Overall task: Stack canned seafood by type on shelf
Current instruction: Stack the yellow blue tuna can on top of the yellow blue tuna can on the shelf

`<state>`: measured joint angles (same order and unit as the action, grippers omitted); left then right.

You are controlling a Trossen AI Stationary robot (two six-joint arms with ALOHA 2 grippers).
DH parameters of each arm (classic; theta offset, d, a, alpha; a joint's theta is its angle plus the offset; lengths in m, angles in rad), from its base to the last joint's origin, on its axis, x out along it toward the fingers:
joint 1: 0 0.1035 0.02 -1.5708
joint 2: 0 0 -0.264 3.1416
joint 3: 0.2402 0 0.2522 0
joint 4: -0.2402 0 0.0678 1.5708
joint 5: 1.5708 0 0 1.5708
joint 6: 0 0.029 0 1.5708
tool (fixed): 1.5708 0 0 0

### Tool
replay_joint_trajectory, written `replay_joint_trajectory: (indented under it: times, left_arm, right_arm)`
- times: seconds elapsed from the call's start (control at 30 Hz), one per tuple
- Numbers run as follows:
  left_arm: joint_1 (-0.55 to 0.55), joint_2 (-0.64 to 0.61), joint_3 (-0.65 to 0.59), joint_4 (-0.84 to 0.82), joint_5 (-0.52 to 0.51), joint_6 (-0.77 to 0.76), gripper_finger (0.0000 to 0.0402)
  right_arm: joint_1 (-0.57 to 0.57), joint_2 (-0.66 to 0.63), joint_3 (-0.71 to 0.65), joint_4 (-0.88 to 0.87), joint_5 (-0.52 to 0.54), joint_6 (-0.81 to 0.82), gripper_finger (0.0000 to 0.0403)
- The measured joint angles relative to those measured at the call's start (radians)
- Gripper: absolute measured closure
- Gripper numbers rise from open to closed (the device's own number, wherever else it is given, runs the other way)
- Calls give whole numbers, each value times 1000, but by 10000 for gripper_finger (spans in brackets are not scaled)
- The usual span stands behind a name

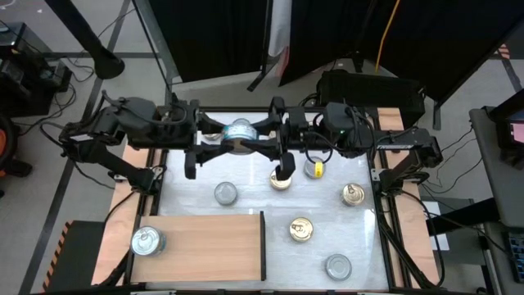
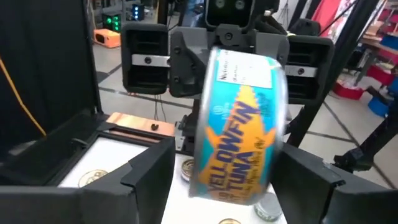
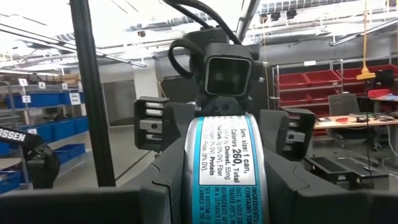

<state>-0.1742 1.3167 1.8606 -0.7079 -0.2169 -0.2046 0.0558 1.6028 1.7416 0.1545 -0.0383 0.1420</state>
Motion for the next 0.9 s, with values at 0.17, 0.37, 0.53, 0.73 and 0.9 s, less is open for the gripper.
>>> replay_joint_trajectory:
  times: [0.17, 0.37, 0.53, 0.73, 0.9]
  left_arm:
    - [9, -2, 0, 7, 5, 49, 218]
    - [31, -5, 0, 9, 13, 61, 253]
    - [31, -40, 0, -88, 13, 57, 251]
    - [-2, -133, 0, -309, 18, -16, 243]
    - [-77, -194, 0, -454, 183, -194, 251]
  right_arm:
    - [-5, 0, 0, -7, 4, 0, 273]
    - [-6, 0, 0, -9, 22, 11, 261]
    - [-11, -7, 0, -88, 27, 76, 225]
    - [-32, -50, 1, -264, -48, 154, 175]
    - [-61, -116, 0, -511, -46, 164, 160]
